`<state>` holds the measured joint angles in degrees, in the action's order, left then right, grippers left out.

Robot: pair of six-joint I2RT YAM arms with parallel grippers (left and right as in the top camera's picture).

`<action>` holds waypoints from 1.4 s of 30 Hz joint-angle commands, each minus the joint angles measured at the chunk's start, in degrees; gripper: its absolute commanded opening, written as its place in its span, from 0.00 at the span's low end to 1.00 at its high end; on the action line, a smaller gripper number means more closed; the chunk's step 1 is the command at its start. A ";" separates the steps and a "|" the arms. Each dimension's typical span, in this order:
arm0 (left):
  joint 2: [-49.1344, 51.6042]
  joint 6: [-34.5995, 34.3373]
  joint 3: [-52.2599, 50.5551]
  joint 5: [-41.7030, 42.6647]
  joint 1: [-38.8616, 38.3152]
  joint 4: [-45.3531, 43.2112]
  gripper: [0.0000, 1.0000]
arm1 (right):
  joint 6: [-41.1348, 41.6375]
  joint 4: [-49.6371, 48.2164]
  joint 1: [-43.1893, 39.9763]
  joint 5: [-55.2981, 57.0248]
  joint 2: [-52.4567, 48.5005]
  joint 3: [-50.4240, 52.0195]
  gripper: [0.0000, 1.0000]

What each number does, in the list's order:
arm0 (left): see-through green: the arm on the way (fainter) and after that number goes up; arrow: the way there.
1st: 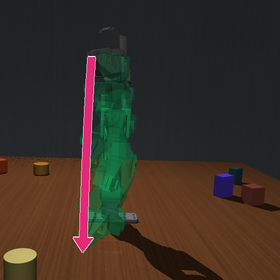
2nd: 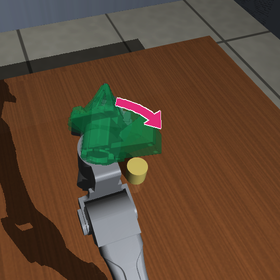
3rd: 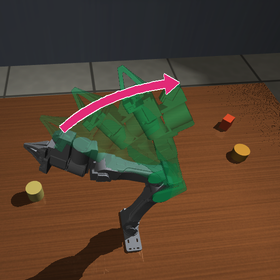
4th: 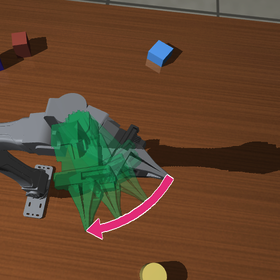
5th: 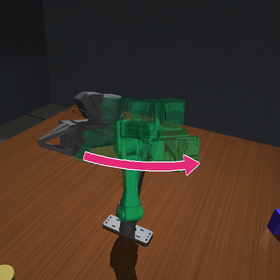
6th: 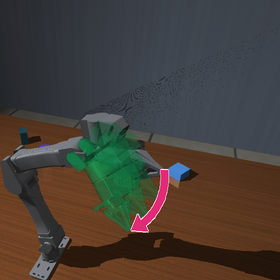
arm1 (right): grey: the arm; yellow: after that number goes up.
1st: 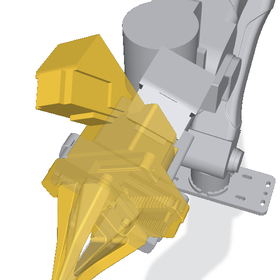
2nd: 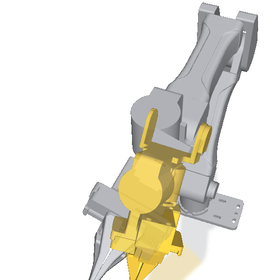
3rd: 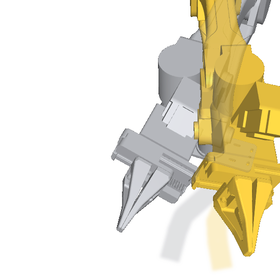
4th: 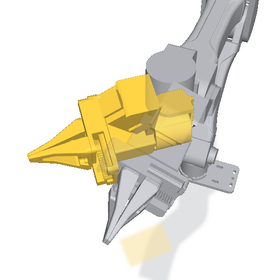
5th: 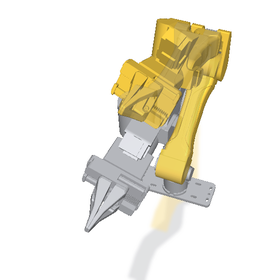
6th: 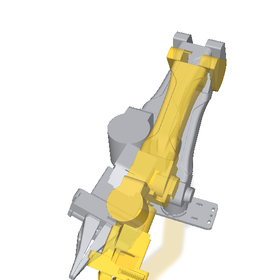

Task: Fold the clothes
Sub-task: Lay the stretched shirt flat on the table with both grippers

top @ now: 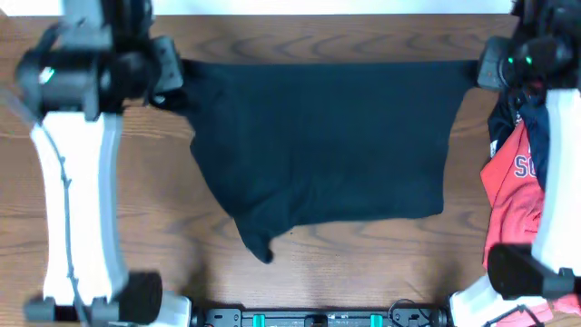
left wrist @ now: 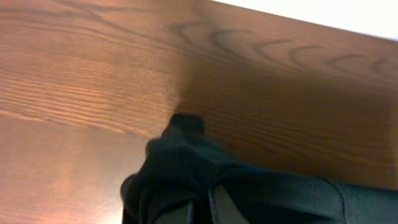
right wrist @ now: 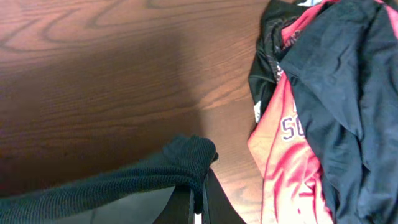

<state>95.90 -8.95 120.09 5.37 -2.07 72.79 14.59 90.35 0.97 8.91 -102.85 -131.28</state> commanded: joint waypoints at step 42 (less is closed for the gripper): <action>32.48 2.32 0.02 -4.74 5.33 -21.55 0.06 | -9.31 -22.18 -2.89 -2.16 -32.06 -0.24 0.01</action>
<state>127.96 -7.42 120.03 4.12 1.41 49.91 6.85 68.16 0.84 3.22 -134.63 -131.26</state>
